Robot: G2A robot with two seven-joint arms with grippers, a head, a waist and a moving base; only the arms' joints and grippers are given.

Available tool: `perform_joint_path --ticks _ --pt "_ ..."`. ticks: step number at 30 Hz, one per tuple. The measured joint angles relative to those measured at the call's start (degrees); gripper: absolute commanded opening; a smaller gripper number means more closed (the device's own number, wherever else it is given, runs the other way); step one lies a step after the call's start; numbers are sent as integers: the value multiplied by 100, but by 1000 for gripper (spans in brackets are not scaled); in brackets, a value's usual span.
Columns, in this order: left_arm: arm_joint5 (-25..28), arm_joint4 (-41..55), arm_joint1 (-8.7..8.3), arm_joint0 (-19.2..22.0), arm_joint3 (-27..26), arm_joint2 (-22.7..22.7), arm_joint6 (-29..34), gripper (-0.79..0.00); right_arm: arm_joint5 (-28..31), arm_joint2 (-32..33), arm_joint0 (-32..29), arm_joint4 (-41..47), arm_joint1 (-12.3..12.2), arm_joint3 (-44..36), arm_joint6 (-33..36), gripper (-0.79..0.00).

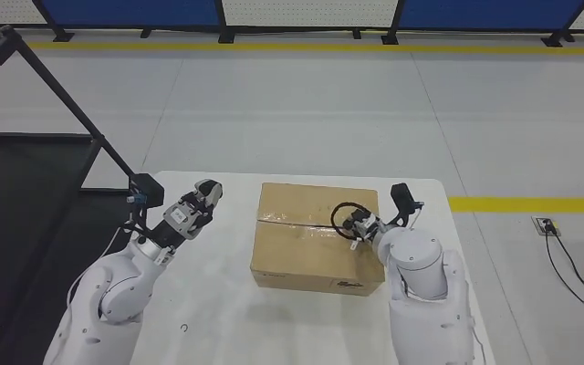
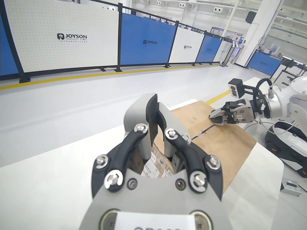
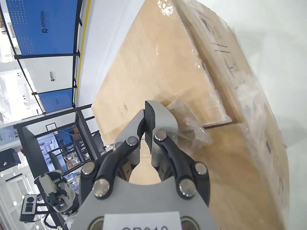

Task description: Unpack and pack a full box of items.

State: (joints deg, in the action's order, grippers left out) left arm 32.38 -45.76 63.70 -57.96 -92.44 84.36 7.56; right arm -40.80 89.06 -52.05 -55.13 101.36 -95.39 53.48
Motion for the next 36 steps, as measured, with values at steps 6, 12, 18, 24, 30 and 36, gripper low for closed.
perform_joint_path --ticks 6,12,18,24,30,36 --pt "-1 20 -11 1 10 35 -11 -785 217 -202 -83 86 -33 -29 -144 -785" --pt "24 32 -17 12 27 27 -17 -785 406 -434 -275 172 -61 -111 -287 -785" --pt "33 37 -25 12 38 35 -33 -785 354 -660 -172 436 -57 77 -426 -785" --pt "19 54 -44 -85 -44 161 -134 -785 310 -926 111 729 -43 441 -443 -785" --pt "-4 72 -70 -226 -153 367 -263 -785 299 -1255 443 799 -40 878 -319 -785" --pt "16 109 -97 -378 -227 553 -330 -785 297 -1514 633 965 -21 1154 -404 -785"
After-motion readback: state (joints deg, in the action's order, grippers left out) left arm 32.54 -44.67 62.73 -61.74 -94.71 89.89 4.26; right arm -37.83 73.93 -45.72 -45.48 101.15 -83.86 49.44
